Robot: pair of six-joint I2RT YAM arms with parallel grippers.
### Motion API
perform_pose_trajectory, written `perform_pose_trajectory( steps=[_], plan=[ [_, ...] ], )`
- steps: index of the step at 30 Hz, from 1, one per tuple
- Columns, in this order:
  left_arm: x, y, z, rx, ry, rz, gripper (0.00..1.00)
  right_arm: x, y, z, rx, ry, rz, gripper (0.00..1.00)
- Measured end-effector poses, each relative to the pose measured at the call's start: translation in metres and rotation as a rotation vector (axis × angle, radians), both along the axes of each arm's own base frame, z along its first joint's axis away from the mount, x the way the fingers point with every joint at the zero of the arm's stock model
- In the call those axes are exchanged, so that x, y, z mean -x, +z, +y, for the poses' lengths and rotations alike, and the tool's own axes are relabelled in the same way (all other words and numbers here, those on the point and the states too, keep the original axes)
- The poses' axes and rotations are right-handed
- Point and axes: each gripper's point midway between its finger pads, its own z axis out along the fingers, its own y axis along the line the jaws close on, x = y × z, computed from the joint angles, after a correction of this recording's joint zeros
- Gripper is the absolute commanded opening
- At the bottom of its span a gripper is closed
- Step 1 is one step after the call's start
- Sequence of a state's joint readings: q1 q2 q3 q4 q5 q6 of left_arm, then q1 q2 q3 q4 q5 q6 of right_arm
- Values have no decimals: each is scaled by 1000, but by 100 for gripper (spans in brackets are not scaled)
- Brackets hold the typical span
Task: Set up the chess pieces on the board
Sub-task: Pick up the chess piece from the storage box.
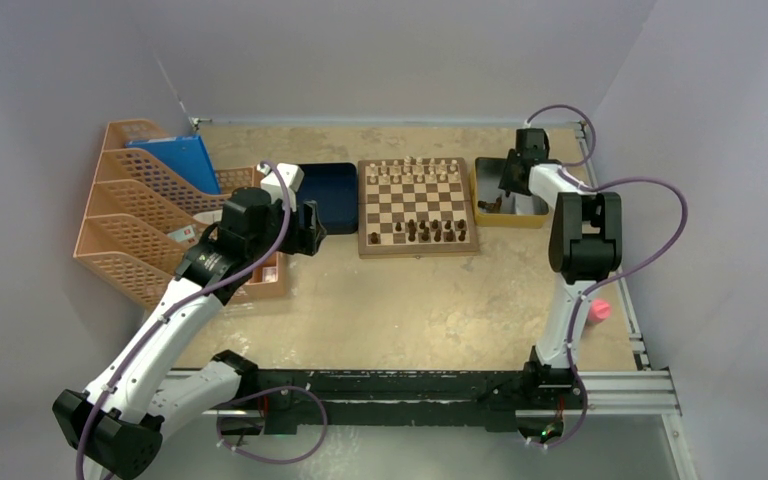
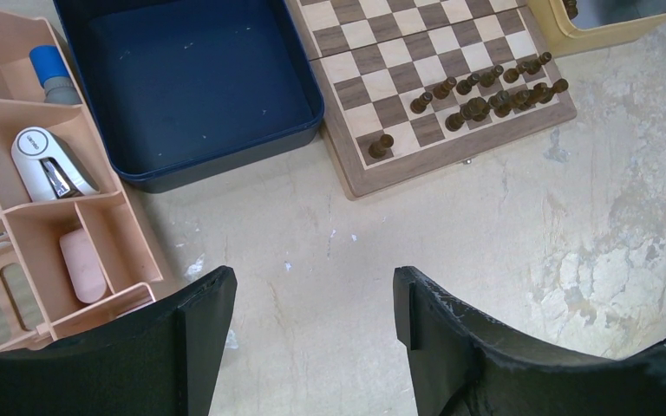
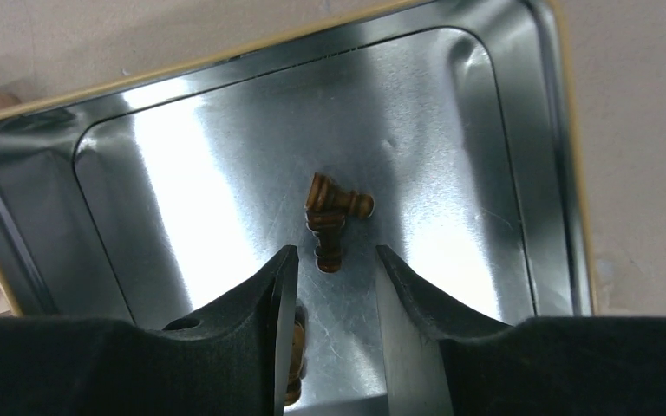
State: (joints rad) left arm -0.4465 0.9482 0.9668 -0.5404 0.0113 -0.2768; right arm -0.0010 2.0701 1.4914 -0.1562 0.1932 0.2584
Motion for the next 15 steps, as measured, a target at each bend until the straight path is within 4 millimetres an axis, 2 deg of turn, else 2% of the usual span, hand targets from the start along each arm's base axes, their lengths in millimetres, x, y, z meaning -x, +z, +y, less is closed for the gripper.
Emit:
perform_pose_trajectory(
  steps=[4,8,15],
  plan=[
    [0,0,0,0,0,0,66,2,-9,3,-5,16,18,39],
    [0,0,0,0,0,0,66,3,-14,5,-13,30,27,28],
    [0,0,0,1,-1,0,65,3,-14,4,-10,30,29,19]
  ],
)
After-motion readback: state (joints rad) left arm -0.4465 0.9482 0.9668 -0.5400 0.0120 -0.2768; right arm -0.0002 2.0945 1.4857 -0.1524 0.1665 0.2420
